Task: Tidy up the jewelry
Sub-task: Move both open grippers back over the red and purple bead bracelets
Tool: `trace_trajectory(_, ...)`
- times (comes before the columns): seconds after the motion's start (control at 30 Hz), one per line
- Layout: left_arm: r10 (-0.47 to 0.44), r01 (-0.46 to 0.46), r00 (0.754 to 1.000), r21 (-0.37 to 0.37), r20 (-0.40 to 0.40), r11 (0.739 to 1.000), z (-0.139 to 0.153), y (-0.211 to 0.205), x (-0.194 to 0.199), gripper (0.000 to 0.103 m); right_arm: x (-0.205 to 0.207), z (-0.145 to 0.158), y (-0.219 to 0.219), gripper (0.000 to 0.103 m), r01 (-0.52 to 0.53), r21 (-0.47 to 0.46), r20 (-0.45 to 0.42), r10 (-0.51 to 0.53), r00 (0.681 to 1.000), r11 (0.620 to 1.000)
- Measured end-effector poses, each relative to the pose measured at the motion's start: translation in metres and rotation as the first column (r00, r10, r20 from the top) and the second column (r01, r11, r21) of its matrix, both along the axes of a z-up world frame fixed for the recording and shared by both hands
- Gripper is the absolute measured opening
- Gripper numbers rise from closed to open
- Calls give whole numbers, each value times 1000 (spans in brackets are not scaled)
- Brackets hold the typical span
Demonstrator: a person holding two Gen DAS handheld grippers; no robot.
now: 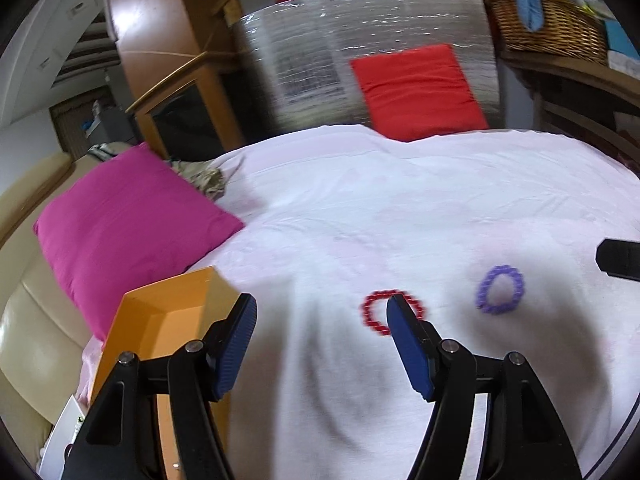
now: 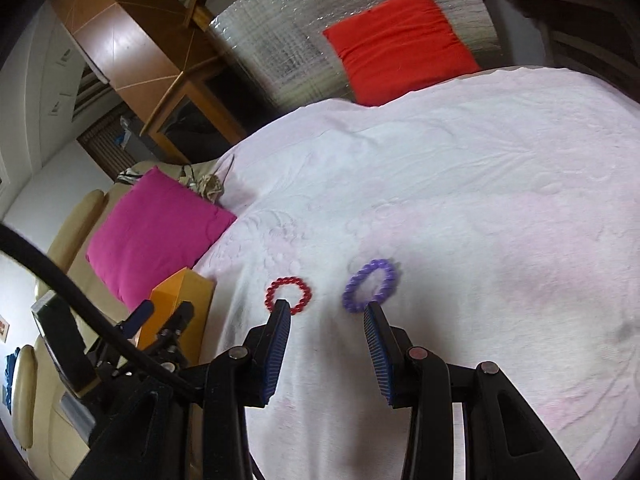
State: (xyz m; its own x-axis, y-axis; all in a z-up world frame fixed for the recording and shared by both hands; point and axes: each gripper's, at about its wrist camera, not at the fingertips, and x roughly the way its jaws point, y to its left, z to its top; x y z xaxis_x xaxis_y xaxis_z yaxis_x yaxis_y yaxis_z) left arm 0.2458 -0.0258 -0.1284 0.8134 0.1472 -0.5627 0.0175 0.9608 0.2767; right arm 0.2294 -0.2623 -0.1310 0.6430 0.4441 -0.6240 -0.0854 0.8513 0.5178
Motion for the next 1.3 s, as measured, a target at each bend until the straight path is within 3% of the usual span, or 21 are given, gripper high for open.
trace_trajectory(0.7, -8, 8, 999, 14, -37, 1000, -13, -15, 9, 68, 6, 2, -13, 42, 23, 33, -4, -23, 1000, 999)
trace_trajectory(1.3, 28, -27, 995, 18, -92, 999, -26, 2, 25, 68, 39, -29, 2, 42, 15, 54, -122, -8, 992, 998)
